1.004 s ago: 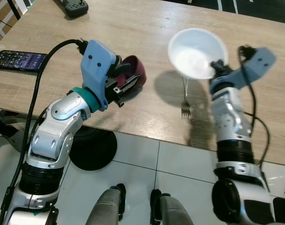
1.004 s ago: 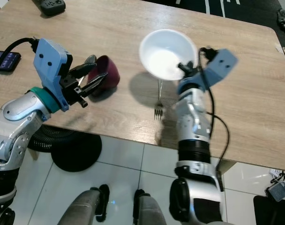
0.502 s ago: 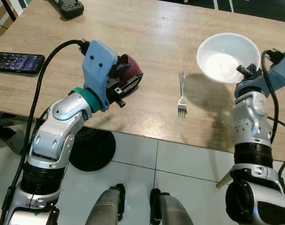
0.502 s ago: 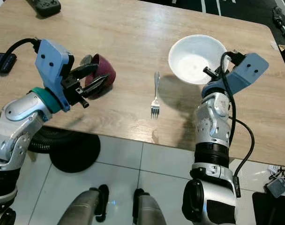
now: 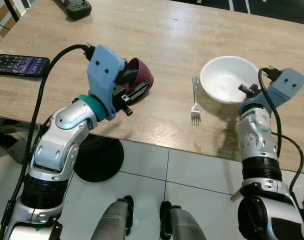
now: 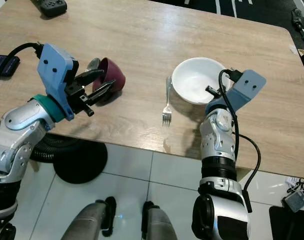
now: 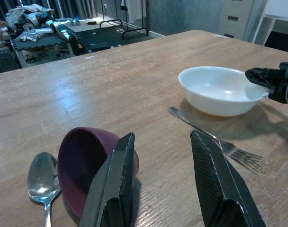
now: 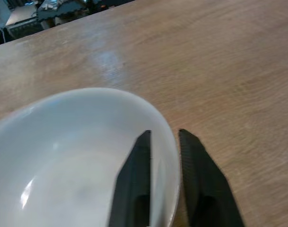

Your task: Setting the table

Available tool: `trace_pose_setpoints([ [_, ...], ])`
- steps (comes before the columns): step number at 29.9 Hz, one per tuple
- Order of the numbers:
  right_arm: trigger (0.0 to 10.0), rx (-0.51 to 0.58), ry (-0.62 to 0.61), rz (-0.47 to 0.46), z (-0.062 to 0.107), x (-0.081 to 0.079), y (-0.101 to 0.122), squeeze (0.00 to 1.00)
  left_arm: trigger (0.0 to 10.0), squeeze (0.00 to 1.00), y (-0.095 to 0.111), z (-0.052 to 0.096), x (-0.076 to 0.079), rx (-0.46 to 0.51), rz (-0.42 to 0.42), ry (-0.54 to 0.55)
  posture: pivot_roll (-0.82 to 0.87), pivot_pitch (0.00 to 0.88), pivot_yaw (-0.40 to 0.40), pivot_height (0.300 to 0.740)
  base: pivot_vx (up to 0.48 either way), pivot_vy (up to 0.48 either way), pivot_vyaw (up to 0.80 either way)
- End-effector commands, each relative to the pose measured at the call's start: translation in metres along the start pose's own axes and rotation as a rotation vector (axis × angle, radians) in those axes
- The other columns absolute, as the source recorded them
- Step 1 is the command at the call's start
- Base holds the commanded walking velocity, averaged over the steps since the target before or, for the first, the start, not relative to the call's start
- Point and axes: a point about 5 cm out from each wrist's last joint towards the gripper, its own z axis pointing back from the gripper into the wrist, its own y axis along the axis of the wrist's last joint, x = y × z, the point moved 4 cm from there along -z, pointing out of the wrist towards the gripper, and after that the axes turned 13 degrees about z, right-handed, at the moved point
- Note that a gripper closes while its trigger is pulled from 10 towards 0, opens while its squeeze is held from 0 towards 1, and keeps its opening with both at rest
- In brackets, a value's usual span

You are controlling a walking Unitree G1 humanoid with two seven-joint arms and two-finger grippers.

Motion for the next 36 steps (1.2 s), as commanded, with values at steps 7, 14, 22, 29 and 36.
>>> trace_pose_setpoints([
  [7, 10.0, 0.219, 0.162, -0.178, 0.007, -0.005, 0.054, 0.0, 10.0, 0.0, -0.002, -0.002, 0.007, -0.01, 0.001, -0.025, 0.17, 0.153, -0.011, 0.74, 0.0, 0.0, 0.0],
  [14, 10.0, 0.381, 0.521, 0.116, 0.042, -0.026, 0.097, 0.0, 10.0, 0.0, -0.004, -0.002, 0.007, -0.014, -0.005, -0.029, 0.15, 0.156, -0.01, 0.74, 0.0, 0.0, 0.0],
  [22, 10.0, 0.301, 0.771, 0.355, 0.092, -0.042, 0.054, 0.0, 10.0, 0.0, -0.022, -0.008, -0.008, -0.076, -0.062, 0.063, 0.13, 0.161, -0.006, 0.74, 0.0, 0.0, 0.0],
  [29, 10.0, 0.228, 0.872, 0.404, 0.114, -0.046, 0.014, 0.0, 10.0, 0.0, -0.033, -0.004, -0.021, -0.105, -0.075, 0.146, 0.14, 0.161, 0.004, 0.74, 0.0, 0.0, 0.0],
  [36, 10.0, 0.187, 0.832, 0.482, 0.107, -0.021, 0.007, 0.0, 10.0, 0.0, -0.06, 0.046, -0.054, -0.108, 0.09, 0.408, 0.14, 0.164, -0.001, 0.74, 0.0, 0.0, 0.0],
])
